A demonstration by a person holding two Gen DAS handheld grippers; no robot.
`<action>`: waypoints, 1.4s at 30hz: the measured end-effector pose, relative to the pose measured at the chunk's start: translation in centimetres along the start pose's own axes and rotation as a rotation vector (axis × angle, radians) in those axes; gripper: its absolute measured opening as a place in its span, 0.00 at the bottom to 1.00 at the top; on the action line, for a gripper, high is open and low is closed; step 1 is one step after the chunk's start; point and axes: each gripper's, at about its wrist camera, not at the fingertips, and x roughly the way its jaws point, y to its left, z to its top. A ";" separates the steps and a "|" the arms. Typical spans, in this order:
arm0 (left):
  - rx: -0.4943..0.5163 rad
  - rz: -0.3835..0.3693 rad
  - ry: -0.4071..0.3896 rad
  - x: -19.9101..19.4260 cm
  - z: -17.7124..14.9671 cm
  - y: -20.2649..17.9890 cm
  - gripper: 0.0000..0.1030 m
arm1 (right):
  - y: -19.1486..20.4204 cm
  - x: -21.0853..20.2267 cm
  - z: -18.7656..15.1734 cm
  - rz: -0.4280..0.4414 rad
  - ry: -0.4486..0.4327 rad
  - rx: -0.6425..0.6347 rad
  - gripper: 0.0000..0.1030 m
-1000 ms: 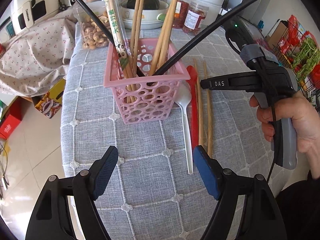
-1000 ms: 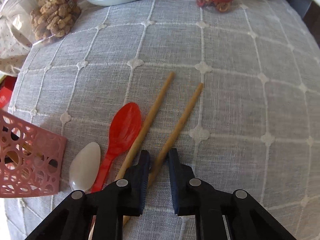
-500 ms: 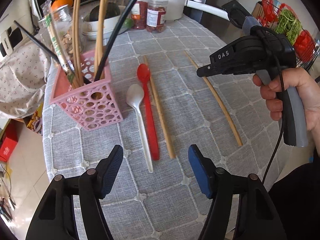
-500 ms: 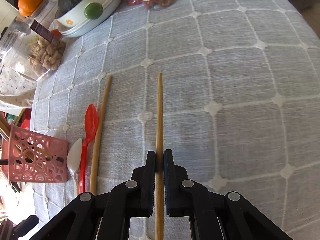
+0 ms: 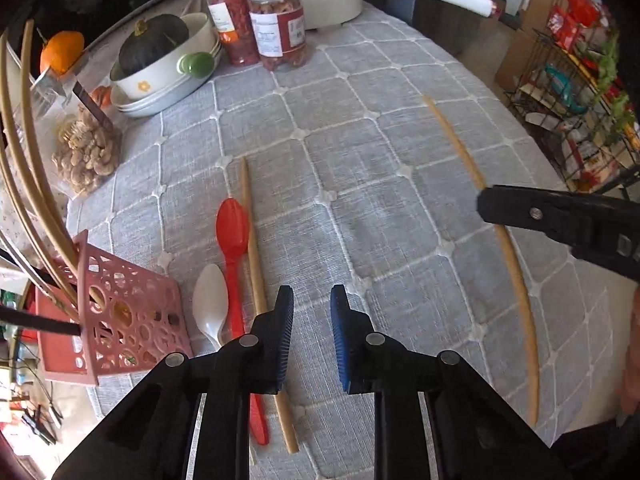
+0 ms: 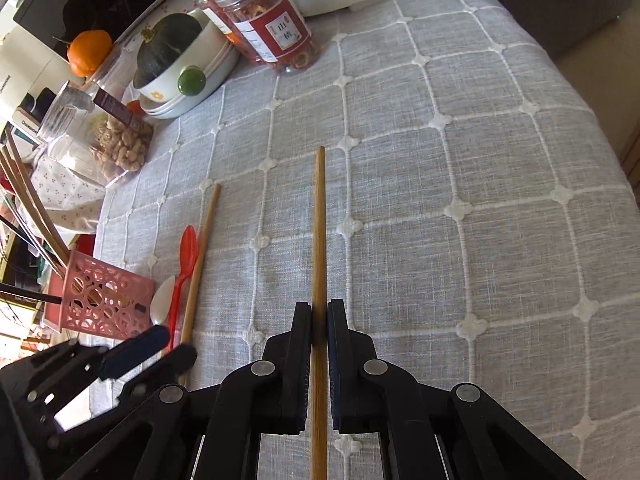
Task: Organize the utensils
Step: 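Grasp the other wooden chopstick with the left tool while the right tool holds its chopstick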
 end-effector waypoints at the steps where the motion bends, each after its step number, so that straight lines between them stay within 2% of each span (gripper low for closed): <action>1: -0.023 0.005 0.022 0.8 0.4 0.4 0.16 | 0.0 -0.1 0.1 0.006 0.000 -0.001 0.04; 7: -0.096 0.071 0.071 3.3 1.5 1.8 0.14 | 0.4 0.0 0.3 0.033 0.001 -0.012 0.04; 17: -0.109 0.139 0.078 4.3 3.0 1.9 0.14 | 0.6 -0.1 0.2 0.039 -0.002 -0.017 0.04; 20: -0.122 0.138 0.098 5.1 3.0 2.4 0.14 | 0.5 -0.1 0.1 0.035 -0.002 -0.016 0.04; 23: -0.127 0.139 0.085 5.4 3.1 2.5 0.14 | 0.5 -0.1 0.2 0.035 -0.002 -0.017 0.04; 25: -0.126 0.132 0.084 5.5 3.1 2.4 0.07 | 0.6 -0.1 0.2 0.032 -0.005 -0.019 0.04; 26: -0.125 0.127 0.081 5.2 2.9 2.3 0.07 | 0.6 -0.2 0.2 0.031 -0.008 -0.020 0.04; 32: -0.065 0.084 -0.031 1.6 1.6 0.4 0.07 | 1.4 -1.6 0.0 0.032 -0.046 -0.039 0.04; 39: -0.008 -0.010 -0.194 -5.7 -1.2 -1.4 0.07 | 3.0 -4.6 -0.7 0.045 -0.126 -0.068 0.04; 42: -0.002 -0.045 -0.278 -8.9 -2.1 -1.0 0.07 | 4.2 -6.0 -1.2 0.056 -0.163 -0.093 0.04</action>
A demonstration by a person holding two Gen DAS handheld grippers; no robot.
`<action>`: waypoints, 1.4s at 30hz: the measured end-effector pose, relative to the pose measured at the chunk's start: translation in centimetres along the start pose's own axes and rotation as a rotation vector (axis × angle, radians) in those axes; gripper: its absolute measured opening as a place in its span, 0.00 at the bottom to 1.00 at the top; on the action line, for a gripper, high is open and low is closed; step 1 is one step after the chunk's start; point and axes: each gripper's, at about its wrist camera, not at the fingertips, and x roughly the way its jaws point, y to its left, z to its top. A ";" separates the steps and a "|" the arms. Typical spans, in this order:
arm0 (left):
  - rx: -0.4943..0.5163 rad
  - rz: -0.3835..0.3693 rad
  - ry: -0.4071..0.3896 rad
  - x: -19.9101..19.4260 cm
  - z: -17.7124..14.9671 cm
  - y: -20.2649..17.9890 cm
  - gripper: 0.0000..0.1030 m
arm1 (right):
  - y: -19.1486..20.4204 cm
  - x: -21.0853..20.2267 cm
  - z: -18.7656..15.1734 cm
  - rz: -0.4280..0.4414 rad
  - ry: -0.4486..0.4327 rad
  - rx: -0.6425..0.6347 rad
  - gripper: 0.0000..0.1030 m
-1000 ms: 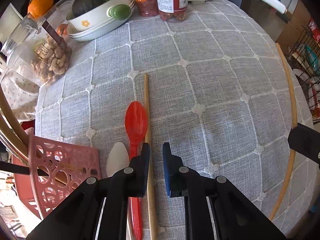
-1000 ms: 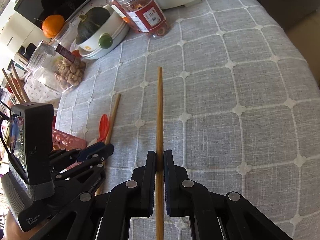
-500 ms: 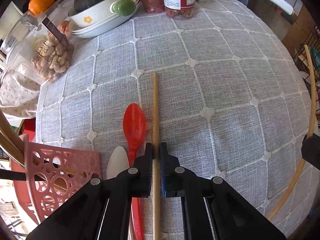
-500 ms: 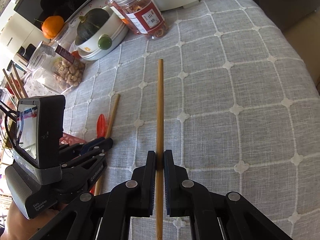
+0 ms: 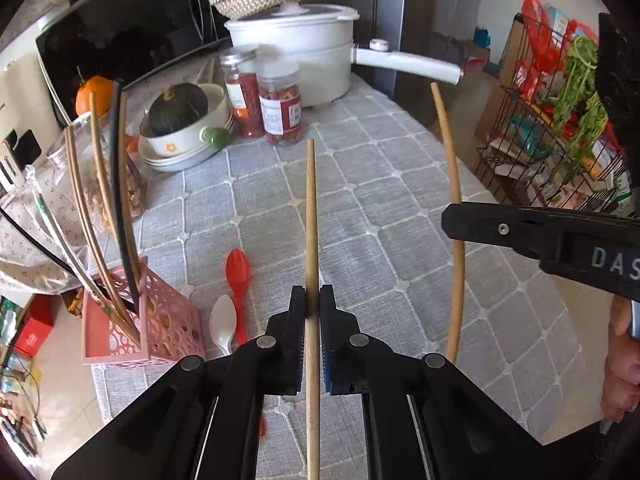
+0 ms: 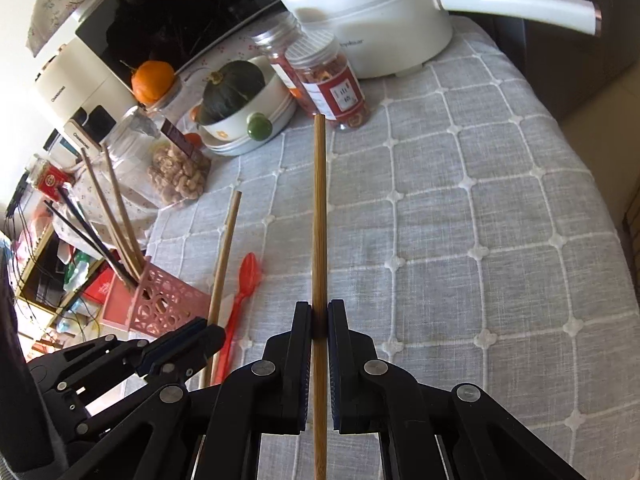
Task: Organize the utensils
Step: 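Grasp the other wooden chopstick with the left tool while the right tool holds its chopstick, then carry both wooden chopsticks upright into the pink basket and open both tools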
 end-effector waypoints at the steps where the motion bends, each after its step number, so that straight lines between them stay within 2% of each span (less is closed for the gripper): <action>1: -0.006 -0.009 -0.027 -1.0 0.1 0.4 0.07 | 0.5 -0.4 -0.1 0.003 -0.014 -0.011 0.04; 5: -0.054 -0.043 -0.154 -5.3 0.0 2.5 0.07 | 2.9 -1.9 -0.2 0.027 -0.070 -0.063 0.04; 8: -0.085 -0.032 -0.294 -8.5 0.0 4.4 0.07 | 4.8 -2.6 -0.4 0.045 -0.116 -0.101 0.04; 12: -0.129 0.010 -0.511 -11.8 0.0 7.0 0.07 | 7.3 -2.5 -0.4 0.064 -0.164 -0.160 0.04; 16: -0.146 0.080 -0.682 -11.9 0.0 9.5 0.07 | 8.8 -2.1 0.1 0.093 -0.208 -0.186 0.04; 18: -0.153 0.136 -0.729 -11.2 -0.3 10.8 0.07 | 9.3 -2.0 0.4 0.112 -0.230 -0.190 0.04; 21: -0.188 0.200 -0.753 -9.4 -0.5 12.8 0.07 | 10.2 -1.8 0.9 0.136 -0.260 -0.190 0.04; 26: -0.262 0.211 -0.731 -6.4 -1.1 15.5 0.07 | 11.6 -0.9 1.6 0.161 -0.293 -0.191 0.04; 34: -0.236 0.286 -0.715 -3.7 -2.0 16.1 0.07 | 13.6 -0.1 2.3 0.184 -0.359 -0.200 0.04; 38: -0.233 0.279 -0.684 -2.6 -2.9 16.3 0.07 | 14.7 0.1 2.1 0.177 -0.425 -0.231 0.04; 42: -0.251 0.250 -0.621 -1.6 -3.7 16.4 0.07 | 15.5 0.5 2.0 0.210 -0.462 -0.242 0.04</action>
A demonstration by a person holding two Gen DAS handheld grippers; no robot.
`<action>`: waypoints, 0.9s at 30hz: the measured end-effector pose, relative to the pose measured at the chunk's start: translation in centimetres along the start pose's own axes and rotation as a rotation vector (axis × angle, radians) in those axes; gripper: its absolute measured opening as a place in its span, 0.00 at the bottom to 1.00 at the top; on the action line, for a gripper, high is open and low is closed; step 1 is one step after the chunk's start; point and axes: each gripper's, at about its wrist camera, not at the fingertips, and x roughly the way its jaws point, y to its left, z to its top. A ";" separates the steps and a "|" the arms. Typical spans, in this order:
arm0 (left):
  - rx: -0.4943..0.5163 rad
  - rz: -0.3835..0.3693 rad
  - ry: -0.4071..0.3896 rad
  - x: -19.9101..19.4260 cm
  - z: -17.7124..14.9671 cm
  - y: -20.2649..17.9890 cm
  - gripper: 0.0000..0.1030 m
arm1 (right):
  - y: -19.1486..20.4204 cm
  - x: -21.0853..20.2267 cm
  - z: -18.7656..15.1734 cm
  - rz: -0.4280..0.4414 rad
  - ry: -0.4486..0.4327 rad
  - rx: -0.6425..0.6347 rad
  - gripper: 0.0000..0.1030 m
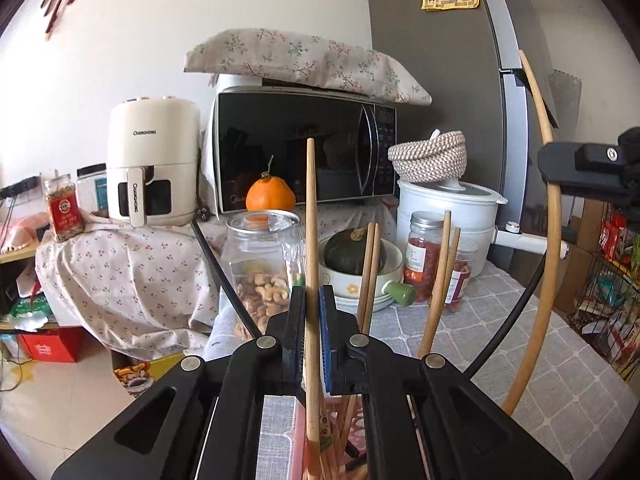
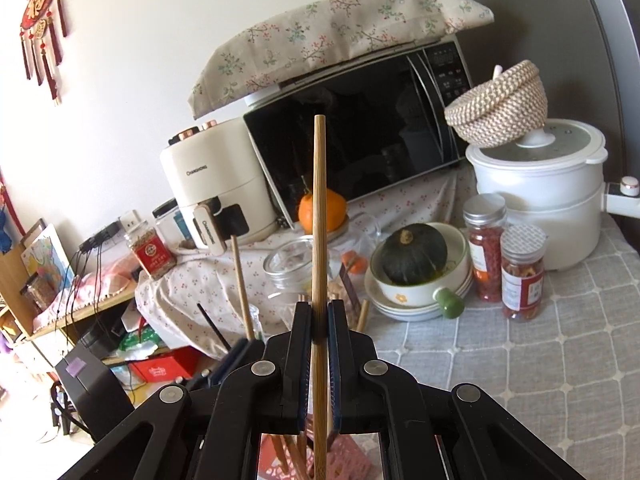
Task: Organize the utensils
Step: 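Carry both wooden chopsticks upright into the pink basket and open both tools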
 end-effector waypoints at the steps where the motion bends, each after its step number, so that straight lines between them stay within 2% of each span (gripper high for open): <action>1: -0.012 -0.002 0.022 0.1 -0.2 0.2 0.07 | 0.2 0.2 0.0 0.005 -0.009 -0.004 0.04; 6: -0.046 -0.013 0.130 0.1 -0.4 0.9 0.08 | 1.0 1.2 -0.2 0.017 -0.031 -0.017 0.04; 15: -0.032 -0.010 0.334 -1.1 0.6 1.2 0.09 | 1.3 3.0 -1.4 0.000 -0.018 -0.052 0.04; 18: -0.026 0.035 0.404 -1.5 0.4 1.4 0.09 | 1.2 3.7 -1.7 -0.007 -0.009 -0.054 0.04; 23: -0.033 0.067 0.456 -2.5 -0.1 2.4 0.10 | 1.3 4.8 -2.5 -0.022 0.017 -0.079 0.05; 27: -0.075 0.062 0.499 -2.6 -1.0 3.6 0.18 | 1.5 5.3 -3.5 -0.025 0.052 -0.100 0.06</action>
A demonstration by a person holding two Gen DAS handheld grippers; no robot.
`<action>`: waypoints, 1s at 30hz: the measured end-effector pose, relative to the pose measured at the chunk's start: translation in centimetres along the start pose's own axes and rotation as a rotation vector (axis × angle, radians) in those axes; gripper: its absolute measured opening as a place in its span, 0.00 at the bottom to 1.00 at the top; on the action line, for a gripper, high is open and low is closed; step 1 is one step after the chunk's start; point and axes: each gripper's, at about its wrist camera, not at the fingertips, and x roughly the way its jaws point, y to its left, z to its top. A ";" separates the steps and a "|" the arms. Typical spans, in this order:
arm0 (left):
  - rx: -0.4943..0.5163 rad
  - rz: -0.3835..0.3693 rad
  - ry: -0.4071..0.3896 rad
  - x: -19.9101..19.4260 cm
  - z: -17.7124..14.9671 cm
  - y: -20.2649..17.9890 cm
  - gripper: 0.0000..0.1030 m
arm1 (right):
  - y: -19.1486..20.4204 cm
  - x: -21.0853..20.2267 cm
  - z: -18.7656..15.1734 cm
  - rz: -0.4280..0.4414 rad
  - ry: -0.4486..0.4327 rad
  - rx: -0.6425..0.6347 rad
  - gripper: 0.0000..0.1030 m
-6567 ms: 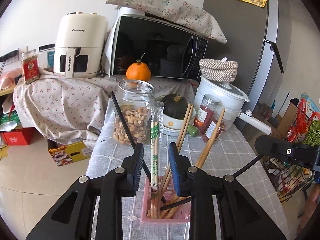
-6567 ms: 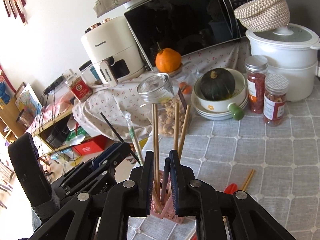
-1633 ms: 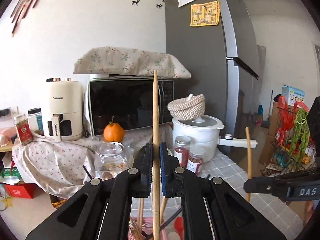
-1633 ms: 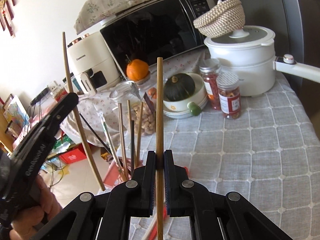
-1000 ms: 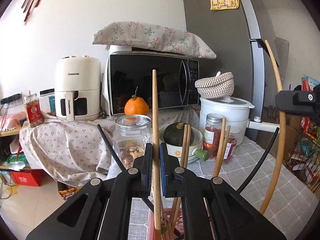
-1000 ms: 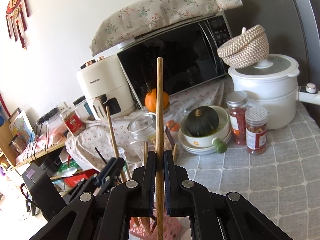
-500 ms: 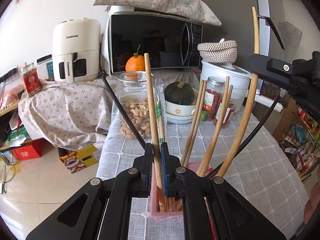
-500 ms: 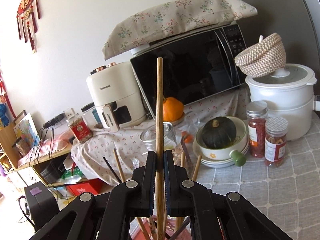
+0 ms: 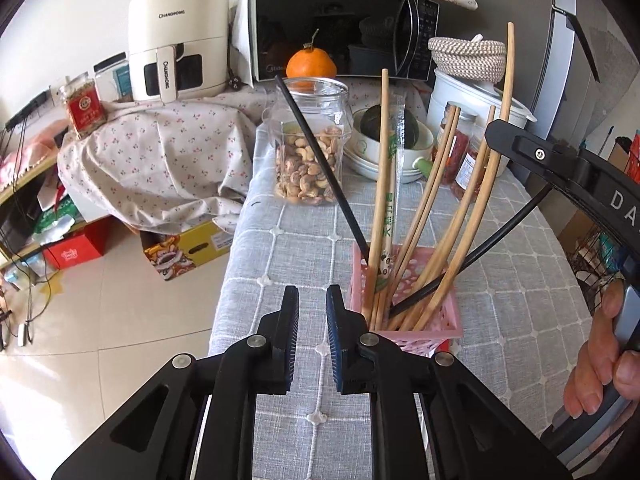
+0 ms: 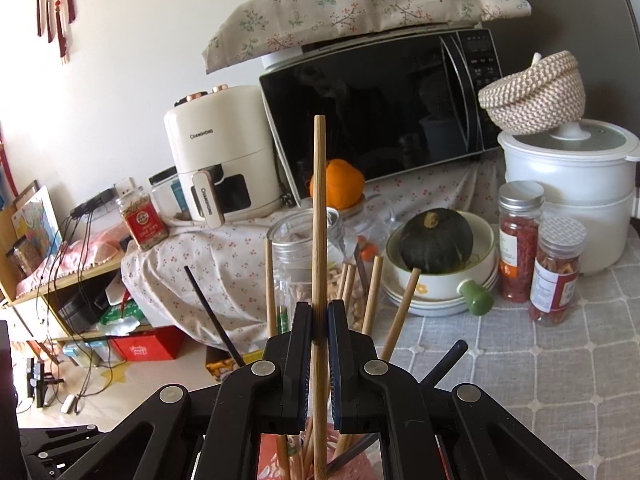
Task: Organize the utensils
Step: 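Carry both wooden chopsticks upright into the pink basket and open both tools, then move both open tools back toward the spoons on the table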
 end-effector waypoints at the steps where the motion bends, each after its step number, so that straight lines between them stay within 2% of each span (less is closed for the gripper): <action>1: -0.008 -0.003 0.010 0.1 -0.2 0.2 0.21 | 0.0 0.1 -0.2 0.009 0.011 0.003 0.07; 2: -0.015 -0.006 0.019 0.2 -0.2 0.4 0.23 | 0.0 0.2 -0.3 0.024 0.024 0.007 0.08; 4: -0.022 -0.016 0.028 0.2 -0.3 0.6 0.33 | 0.0 0.0 -0.5 0.044 0.040 0.014 0.09; 8: 0.002 -0.027 0.025 -0.1 -0.5 0.2 0.51 | 0.2 -1.0 -0.4 0.061 0.058 0.007 0.22; 12: 0.030 -0.047 0.044 -0.4 -1.2 -0.3 0.62 | -0.2 -2.6 -0.4 -0.006 0.123 -0.008 0.39; 13: 0.036 -0.052 0.052 -0.4 -1.4 -0.4 0.65 | -0.5 -2.9 -0.5 -0.014 0.143 -0.014 0.40; 15: 0.043 -0.060 0.077 -0.2 -1.8 -0.6 0.68 | -1.3 -3.4 -1.1 -0.052 0.186 -0.025 0.50; 18: 0.040 -0.084 0.133 0.4 -2.4 -0.7 0.71 | -3.5 -3.6 -2.5 -0.106 0.261 0.008 0.55; 25: 0.024 -0.116 0.231 1.9 -3.3 -1.3 0.72 | -7.8 -1.3 -6.7 -0.201 0.483 0.090 0.55; 30: 0.015 -0.135 0.279 2.8 -3.8 -1.8 0.72 | -9.3 1.2 -8.5 -0.169 0.592 0.195 0.55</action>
